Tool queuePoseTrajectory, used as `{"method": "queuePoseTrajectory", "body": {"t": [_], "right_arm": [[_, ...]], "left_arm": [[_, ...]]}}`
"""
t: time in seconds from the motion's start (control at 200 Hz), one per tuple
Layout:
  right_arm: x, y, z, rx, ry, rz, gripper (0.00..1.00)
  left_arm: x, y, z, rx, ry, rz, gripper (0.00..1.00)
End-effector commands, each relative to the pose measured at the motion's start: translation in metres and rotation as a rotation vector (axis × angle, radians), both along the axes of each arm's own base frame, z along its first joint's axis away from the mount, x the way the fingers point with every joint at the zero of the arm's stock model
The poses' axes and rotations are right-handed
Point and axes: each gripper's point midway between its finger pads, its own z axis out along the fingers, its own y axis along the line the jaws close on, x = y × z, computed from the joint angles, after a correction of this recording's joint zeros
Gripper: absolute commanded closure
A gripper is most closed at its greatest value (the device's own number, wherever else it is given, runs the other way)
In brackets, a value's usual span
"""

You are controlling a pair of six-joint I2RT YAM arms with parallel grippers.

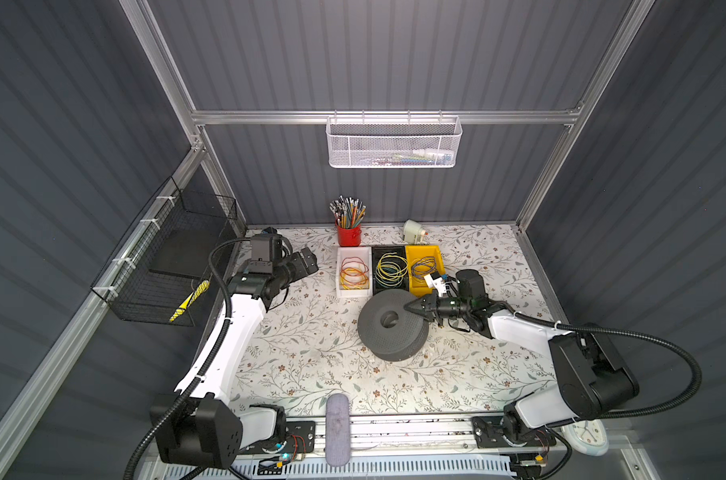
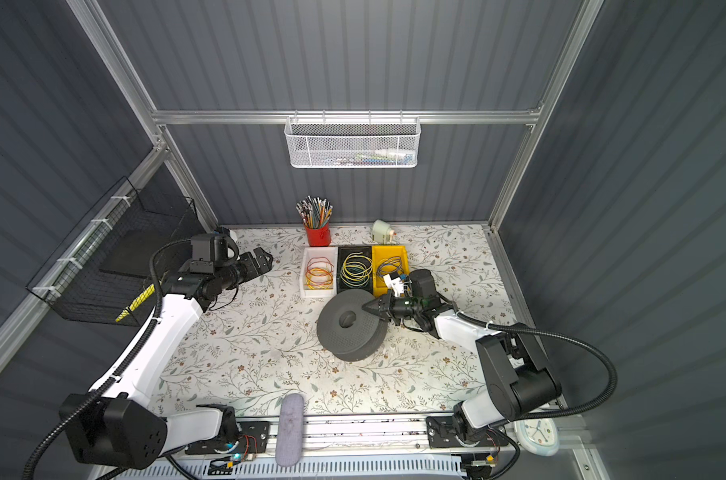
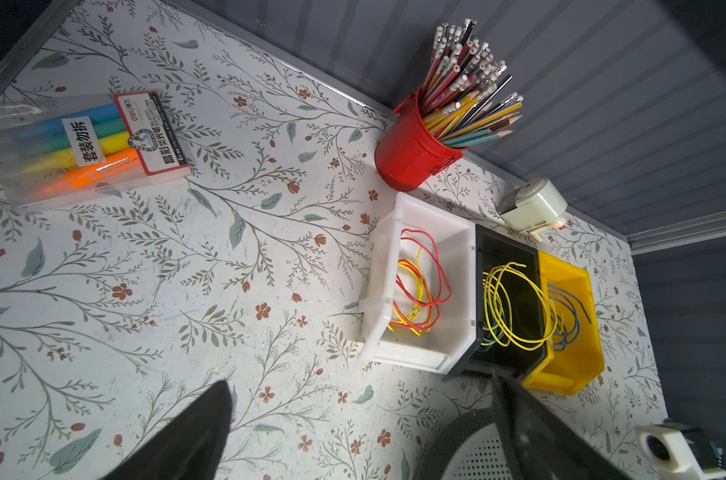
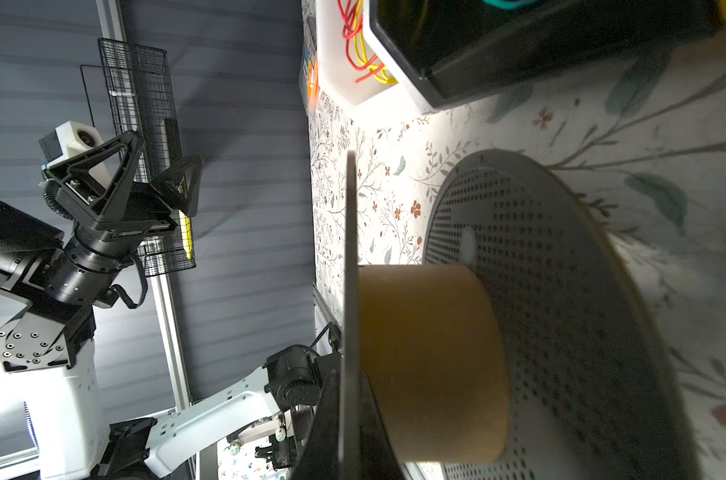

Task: Wrap the cables
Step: 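Drag the grey spool with the right gripper toward the table center, then release the spool and move the right gripper over the yellow bin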

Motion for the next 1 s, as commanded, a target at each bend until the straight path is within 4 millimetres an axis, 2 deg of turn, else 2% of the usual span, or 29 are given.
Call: {"method": "queuePoseTrajectory", "body": {"t": [0.0,0.23,0.48,0.57,0.64,0.74,0.87,0.996], "right_arm": [[0.005,0.006,0.007,0.05,-0.072,0.018,1.0],[0.003,0.001,-0.035,0.01,-0.013,-0.007,1.0],[-0.002,-0.01,-0.057,-0.079,-0.007,-0.02,0.78],[-0.006,-0.015,-0.062,-0.113,-0.004,-0.016,0.75],[-0.009,-0.018,-0.062,-0.133,-0.014,-0.012,0.7],[-0.014,-0.027,-0.058,-0.211,-0.04,-0.001,0.57],[-0.019,-0.057,-0.054,-0.456,-0.103,-0.006,0.4],[-0.016,-0.08,-0.023,-0.557,-0.186,-0.046,0.36]], "left_arm": [[0.001,0.001,-0.002,0.025,0.014,-0.006,0.01],[0.002,0.0,-0.002,0.027,0.016,-0.011,0.01],[0.002,0.0,-0.006,0.023,0.016,-0.012,0.01],[0.002,-0.001,-0.005,0.023,0.014,-0.015,0.01],[0.001,0.0,-0.004,0.025,0.012,-0.013,0.01],[-0.001,0.001,-0.001,0.028,0.005,-0.012,0.01],[-0.005,0.003,-0.004,0.04,0.014,-0.013,0.01],[-0.009,0.005,-0.011,0.053,0.025,-0.013,0.01]]}}
